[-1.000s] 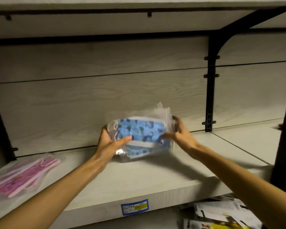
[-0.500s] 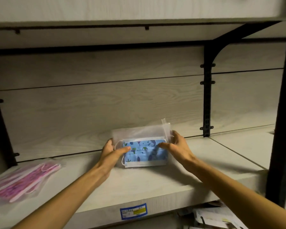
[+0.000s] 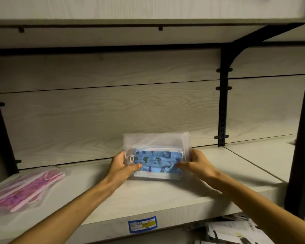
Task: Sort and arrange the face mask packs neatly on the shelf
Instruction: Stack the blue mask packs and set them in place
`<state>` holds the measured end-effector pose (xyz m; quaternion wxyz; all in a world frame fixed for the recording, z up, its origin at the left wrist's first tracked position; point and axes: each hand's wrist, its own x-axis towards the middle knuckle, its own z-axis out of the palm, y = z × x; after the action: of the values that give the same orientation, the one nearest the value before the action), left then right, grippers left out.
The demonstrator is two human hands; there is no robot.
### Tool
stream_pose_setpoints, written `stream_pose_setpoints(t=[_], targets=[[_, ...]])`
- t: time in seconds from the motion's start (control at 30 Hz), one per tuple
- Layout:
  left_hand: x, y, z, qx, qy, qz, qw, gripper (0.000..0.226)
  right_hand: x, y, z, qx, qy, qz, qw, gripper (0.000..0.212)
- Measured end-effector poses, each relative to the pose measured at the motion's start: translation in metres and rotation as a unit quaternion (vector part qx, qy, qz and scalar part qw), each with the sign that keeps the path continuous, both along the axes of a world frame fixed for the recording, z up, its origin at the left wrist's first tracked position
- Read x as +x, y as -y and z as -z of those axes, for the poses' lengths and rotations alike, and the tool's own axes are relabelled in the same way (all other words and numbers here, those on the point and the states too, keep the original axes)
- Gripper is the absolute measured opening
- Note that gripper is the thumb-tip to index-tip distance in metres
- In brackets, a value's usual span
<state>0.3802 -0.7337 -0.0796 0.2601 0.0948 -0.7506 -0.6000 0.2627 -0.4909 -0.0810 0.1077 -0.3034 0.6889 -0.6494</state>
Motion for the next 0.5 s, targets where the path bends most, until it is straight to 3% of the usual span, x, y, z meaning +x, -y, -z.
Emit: stream_pose_setpoints(t=[0.13,0.33,0.43,0.5], targets=[[-0.003,-0.002,-0.008,-0.042,-0.092,-0.034,0.994,0.048,0.0,0.004,-0.006,-0.049,-0.042,0.044,0.997,0.047],[0.008,-0.006,0.006,-0.061,0.042,0.009,0.997,0.052,0.013,0.002,0.003,-0.01,-0.033,0.04,0.999,0.053],[0.006,-0.008,-0.013,-0.093,-0.041,-0.037,0.994,0.041,0.016,0.01,-0.015,-0.032,-0.067,0.034,0.997,0.029],[0.004,-0.005,-0.029,-0.08,-0.122,-0.05,0.988,0.043,0.014,0.011,-0.028,-0.059,-0.062,0.038,0.996,0.025]])
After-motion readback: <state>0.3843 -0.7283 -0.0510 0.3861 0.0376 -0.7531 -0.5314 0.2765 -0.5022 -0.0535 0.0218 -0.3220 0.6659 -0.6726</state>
